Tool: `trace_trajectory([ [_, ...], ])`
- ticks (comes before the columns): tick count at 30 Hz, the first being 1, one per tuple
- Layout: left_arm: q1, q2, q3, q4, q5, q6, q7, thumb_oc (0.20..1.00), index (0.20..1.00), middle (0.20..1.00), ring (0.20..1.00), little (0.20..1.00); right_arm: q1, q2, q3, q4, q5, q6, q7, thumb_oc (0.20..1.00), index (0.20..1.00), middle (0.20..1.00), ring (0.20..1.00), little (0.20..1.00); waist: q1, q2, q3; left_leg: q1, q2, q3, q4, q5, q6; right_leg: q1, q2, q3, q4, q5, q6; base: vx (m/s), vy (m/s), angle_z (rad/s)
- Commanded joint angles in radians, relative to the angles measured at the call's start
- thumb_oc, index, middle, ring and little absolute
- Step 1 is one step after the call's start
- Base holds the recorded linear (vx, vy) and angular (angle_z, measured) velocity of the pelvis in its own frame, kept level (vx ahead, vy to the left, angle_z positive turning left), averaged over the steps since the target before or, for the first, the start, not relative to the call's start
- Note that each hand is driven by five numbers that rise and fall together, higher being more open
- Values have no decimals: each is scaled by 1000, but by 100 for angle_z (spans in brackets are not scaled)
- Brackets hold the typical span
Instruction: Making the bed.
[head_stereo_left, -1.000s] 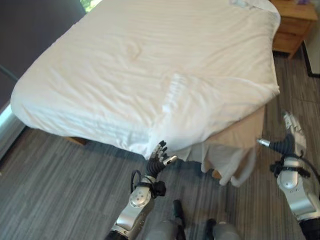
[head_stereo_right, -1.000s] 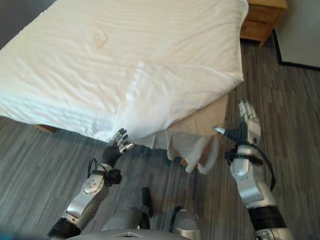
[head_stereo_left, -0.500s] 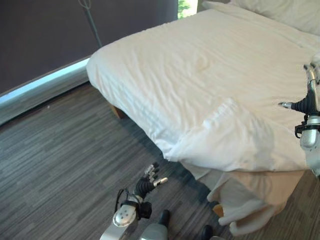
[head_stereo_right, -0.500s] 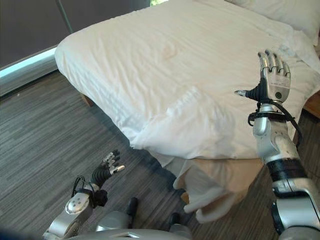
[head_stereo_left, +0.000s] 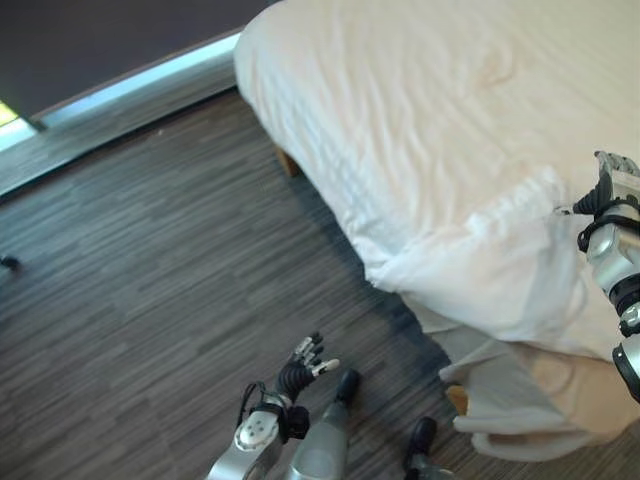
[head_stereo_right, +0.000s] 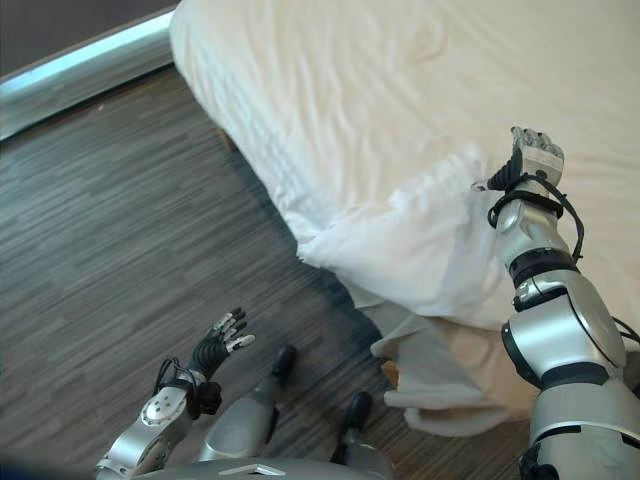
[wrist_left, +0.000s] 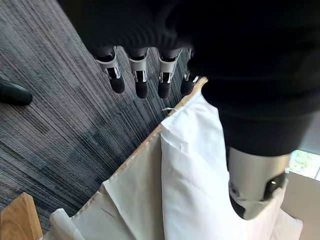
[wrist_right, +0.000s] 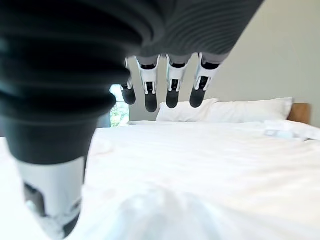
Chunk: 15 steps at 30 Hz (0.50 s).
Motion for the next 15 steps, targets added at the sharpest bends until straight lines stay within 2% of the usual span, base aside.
trace_trajectory([
  [1,-82,3,-26,-38,-65,-59,14,1000,1000,1000,1000,1000,-189,-74,54,28,57,-11,-22,1000,1000,1000,1000,1000,24,-27,108,-33,15,89,4,-70,-54,38,-24,-35,13,-71,13,-49,-10,16],
  [4,-94,-6,-25,-17,-67,-62,22,1000,1000,1000,1000,1000,-188,-61,64,47,76,-17,-13,1000,1000,1000,1000,1000,27,-22,125,-47,15,89,4,-65,-57,22,-24,-37,13,-66,13,-53,-4,16],
  [5,-104,-11,-24,-6,-66,-64,28,1000,1000,1000,1000,1000,-182,-46,76,56,90,-24,-1,683,683,683,683,683,27,-21,133,-53,17,93,4,-61,-58,19,-24,-33,13,-65,13,-42,-3,9],
  [6,-104,-11,-24,-6,-66,-65,28,1000,1000,1000,1000,1000,-183,-46,77,56,90,-24,-1,489,489,489,489,489,27,-21,133,-53,17,94,4,-61,-58,18,-24,-32,13,-65,13,0,0,0],
  [7,-108,-13,-24,-1,-65,-65,29,1000,1000,1000,1000,1000,-172,-32,80,54,97,-29,6,395,395,395,395,395,23,-20,137,-52,18,96,4,-61,-56,17,-23,-28,13,-64,13,0,0,0],
  [8,-116,-14,-17,3,-67,-66,33,1000,1000,1000,1000,1000,-151,-13,83,47,102,-30,9,200,200,200,200,200,16,-17,138,-45,20,102,4,-63,-55,19,-24,-18,13,-65,13,0,0,0],
  [12,-116,-18,-3,12,-71,-64,38,1000,1000,1000,1000,1000,-62,24,41,16,122,-32,12,200,200,200,200,200,-3,-15,134,-20,24,116,4,-73,-48,34,-26,-3,13,-70,12,-9,26,-12],
  [15,-110,-34,24,13,-80,-52,43,1000,1000,1000,1000,1000,145,59,-80,-98,160,-45,3,200,200,200,200,200,-43,-8,119,22,25,132,4,-92,-38,61,-32,7,13,-75,10,20,29,-7],
])
